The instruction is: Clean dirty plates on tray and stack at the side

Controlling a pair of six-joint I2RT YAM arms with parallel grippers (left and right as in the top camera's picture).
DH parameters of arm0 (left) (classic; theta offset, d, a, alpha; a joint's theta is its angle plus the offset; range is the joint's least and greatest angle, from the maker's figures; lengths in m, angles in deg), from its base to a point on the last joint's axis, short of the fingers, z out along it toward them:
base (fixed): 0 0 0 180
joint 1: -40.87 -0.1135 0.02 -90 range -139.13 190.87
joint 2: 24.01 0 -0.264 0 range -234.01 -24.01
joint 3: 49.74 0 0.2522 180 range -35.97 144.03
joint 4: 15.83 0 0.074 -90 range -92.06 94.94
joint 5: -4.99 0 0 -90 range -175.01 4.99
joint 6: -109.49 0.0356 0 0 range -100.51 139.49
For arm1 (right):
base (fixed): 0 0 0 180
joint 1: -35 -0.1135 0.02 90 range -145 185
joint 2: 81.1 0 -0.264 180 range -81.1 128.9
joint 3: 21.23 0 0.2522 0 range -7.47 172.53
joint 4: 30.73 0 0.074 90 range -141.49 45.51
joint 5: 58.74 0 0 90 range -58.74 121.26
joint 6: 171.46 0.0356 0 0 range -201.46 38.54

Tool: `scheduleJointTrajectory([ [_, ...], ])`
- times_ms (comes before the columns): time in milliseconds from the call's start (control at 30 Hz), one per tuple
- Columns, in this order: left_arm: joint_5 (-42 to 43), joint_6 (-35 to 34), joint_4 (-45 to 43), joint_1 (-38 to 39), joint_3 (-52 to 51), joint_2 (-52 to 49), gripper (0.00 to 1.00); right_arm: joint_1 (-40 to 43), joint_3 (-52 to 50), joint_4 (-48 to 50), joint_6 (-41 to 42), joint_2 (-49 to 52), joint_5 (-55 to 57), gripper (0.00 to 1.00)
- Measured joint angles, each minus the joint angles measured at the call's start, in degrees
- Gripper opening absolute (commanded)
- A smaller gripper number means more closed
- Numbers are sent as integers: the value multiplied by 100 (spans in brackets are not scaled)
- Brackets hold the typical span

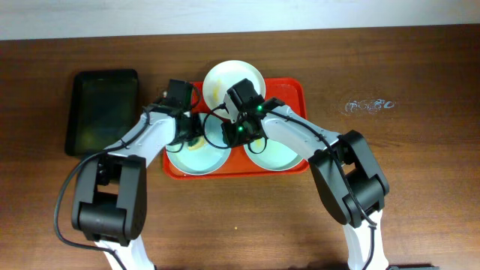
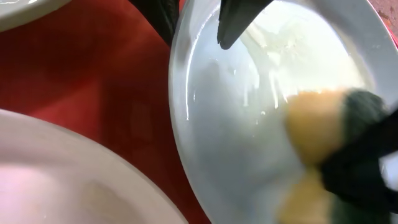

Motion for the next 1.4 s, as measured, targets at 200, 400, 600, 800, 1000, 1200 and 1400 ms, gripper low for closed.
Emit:
scheduleJointTrajectory([
  [200,-1200,2,649,-369,-2,376,0,0,0,48,0,0,-2,23],
  [400,573,48,588,-420,-238,1012,0,0,0,63,0,0,-2,22],
  [600,-118,55,463,-81,-507,439,0,0,0,42,0,0,0,20],
  [800,-2103,70,881,-168,-455,1084,0,0,7,-37,-66,0,22,16],
  [1000,-1915,44,1405,-485,-448,2702,0,-546,501,-1038,-317,-254,1484,4],
  [1200,-1646,42,1886,-1235,-450,2791,0,-1543,2120,-2706,-243,-531,3480,33],
  [1400,-1464,44,1926,-1257,-450,2791,0,-273,1808,-2332,-125,-179,1596,33],
])
